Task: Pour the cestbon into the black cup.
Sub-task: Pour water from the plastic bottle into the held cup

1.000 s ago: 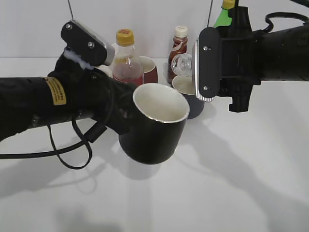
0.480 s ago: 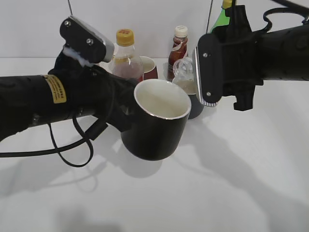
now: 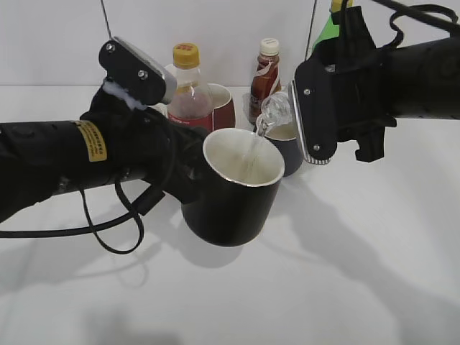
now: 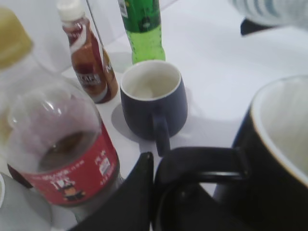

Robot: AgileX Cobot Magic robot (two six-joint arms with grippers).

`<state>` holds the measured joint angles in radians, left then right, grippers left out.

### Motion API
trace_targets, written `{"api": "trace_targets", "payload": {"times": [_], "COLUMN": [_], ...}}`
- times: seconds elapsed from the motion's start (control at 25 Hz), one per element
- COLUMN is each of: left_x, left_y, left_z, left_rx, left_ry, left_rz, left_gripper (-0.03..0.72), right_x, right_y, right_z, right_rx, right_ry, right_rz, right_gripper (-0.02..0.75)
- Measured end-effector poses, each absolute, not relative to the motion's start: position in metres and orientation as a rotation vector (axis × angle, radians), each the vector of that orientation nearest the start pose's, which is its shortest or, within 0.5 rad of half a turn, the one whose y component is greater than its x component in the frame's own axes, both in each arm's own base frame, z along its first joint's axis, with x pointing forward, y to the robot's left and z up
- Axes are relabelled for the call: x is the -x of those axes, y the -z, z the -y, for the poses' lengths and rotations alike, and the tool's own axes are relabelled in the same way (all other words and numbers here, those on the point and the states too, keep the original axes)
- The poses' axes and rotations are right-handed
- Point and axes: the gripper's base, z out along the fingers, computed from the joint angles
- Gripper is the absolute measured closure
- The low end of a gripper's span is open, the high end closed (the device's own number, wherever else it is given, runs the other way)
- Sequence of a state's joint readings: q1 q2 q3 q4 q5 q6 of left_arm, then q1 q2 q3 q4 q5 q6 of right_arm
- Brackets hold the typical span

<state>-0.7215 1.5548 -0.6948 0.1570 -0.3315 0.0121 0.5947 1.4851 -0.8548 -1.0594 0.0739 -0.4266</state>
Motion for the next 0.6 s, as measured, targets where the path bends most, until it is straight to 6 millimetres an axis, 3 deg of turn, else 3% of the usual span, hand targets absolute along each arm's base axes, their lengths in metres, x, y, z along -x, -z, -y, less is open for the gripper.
{"api": "trace_targets", "payload": {"times": [0.44,0.6], "left_x": [-0.2306,-0.2308], "left_y": [-0.2071,-0.2079], "left_z": [0.2091,0.2094], "left_rx": [-0.900,-0.896], "left_ry": [0.407,0.410], "left_rz": [-1.828,-1.820], "left_gripper": [0.640,0.640], "right_x": [-0.2646,-0.2644], "right_y": [-0.2484,-0.2482], "right_z": [-0.1751,-0.1752], "right_rx": [1.880,1.829], "right_ry": [0.559,0.510], "right_rz": [-1.115,-1.185], "right_gripper": [0.237,0.237]}}
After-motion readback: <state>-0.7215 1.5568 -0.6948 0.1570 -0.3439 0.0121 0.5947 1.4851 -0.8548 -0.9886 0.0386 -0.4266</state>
